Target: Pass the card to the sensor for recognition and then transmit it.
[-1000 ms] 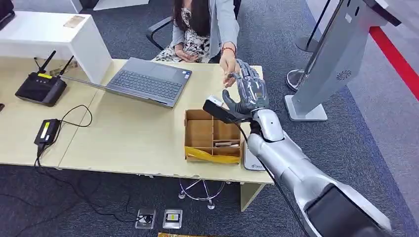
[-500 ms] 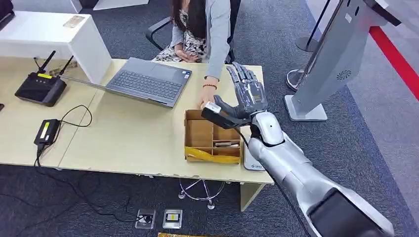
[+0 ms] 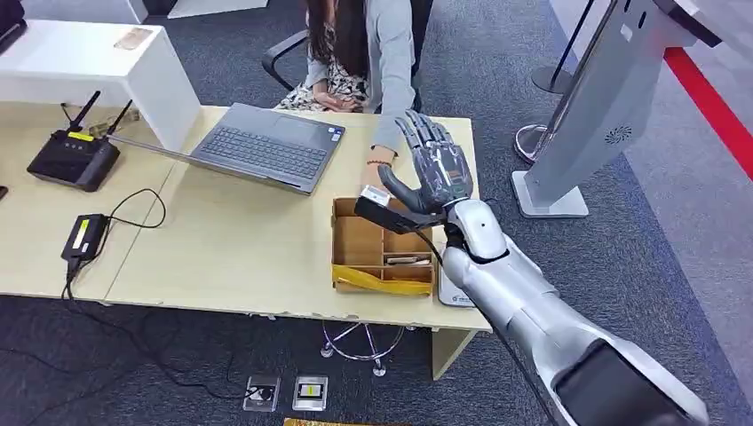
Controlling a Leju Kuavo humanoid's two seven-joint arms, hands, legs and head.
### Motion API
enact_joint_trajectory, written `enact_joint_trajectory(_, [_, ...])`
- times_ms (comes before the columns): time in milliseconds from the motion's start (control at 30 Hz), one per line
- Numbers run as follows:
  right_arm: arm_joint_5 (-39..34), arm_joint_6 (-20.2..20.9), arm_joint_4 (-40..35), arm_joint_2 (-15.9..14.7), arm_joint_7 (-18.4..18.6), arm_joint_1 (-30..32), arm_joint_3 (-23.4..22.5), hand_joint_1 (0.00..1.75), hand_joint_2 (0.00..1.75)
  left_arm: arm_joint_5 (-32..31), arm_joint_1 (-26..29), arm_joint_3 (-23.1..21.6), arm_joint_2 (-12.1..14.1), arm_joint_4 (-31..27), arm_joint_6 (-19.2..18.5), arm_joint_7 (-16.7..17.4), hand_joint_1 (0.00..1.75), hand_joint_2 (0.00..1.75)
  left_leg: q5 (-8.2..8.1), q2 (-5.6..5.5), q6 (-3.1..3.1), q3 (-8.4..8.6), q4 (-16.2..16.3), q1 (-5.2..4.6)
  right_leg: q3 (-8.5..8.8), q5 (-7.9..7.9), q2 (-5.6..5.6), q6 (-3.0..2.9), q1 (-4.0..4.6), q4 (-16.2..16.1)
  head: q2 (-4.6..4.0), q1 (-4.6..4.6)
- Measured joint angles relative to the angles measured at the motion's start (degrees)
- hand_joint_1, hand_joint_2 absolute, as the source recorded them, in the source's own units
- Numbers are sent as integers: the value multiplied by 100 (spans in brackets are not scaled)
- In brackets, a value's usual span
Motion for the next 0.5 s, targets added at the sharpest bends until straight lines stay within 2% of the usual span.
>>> enact_joint_trajectory(500, [-107,-7,2,46,-81,-23,0,0,0,11,4,0,0,0,46,-33,0,0,1,-1,0,1,0,0,1,0,-3,0,0,0,0,0])
